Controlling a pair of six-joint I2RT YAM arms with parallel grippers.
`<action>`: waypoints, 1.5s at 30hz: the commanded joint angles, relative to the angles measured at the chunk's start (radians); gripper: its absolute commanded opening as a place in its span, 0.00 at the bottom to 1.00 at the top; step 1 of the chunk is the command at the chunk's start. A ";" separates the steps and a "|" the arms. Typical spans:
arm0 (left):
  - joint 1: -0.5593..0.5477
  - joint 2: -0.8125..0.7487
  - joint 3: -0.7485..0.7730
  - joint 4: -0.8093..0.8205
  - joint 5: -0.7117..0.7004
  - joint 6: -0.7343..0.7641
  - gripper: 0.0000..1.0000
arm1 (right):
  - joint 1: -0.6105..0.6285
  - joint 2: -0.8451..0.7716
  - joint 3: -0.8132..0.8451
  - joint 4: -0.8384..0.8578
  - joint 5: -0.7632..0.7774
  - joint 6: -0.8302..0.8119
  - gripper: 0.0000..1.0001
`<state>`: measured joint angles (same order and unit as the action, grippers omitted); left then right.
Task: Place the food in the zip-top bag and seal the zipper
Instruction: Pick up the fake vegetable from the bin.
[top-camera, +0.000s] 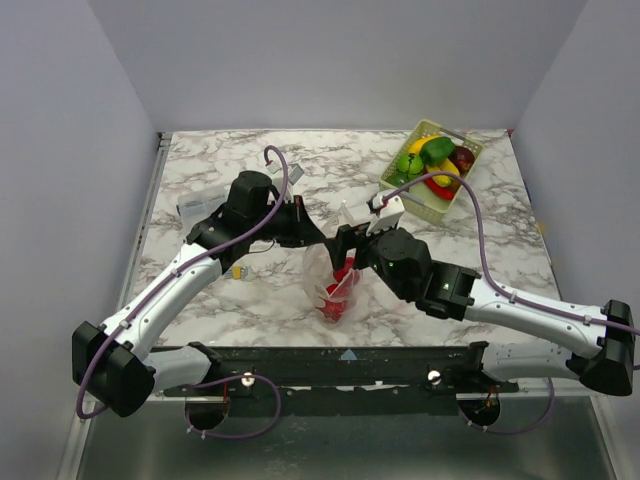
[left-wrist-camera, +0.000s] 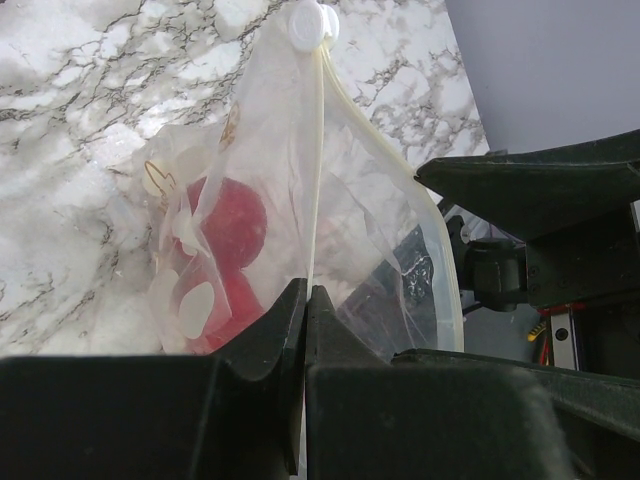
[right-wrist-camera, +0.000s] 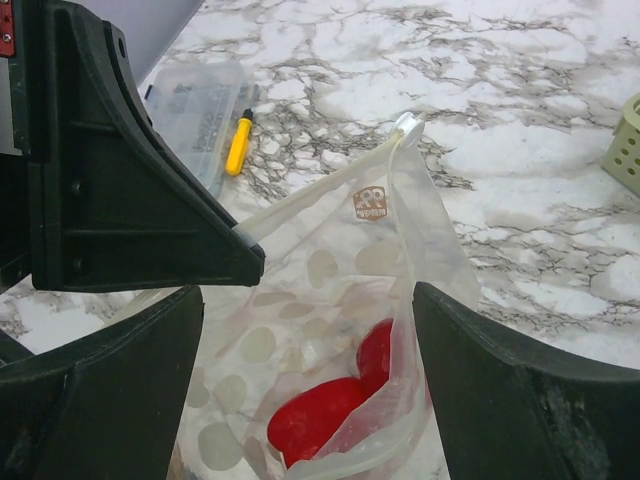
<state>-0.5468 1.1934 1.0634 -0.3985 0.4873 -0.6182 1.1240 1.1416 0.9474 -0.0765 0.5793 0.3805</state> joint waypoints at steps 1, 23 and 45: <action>0.005 -0.019 -0.011 0.000 0.019 -0.003 0.00 | 0.001 -0.014 0.017 -0.025 0.056 0.051 0.87; 0.024 -0.016 -0.022 -0.004 0.011 -0.009 0.00 | -0.166 0.173 0.478 -0.254 0.188 0.052 0.92; 0.030 -0.018 -0.037 0.016 0.024 -0.025 0.00 | -0.887 0.610 0.656 -0.347 -0.209 0.457 0.97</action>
<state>-0.5236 1.1793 1.0412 -0.3996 0.4873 -0.6338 0.2752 1.6596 1.5318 -0.3740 0.3817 0.7383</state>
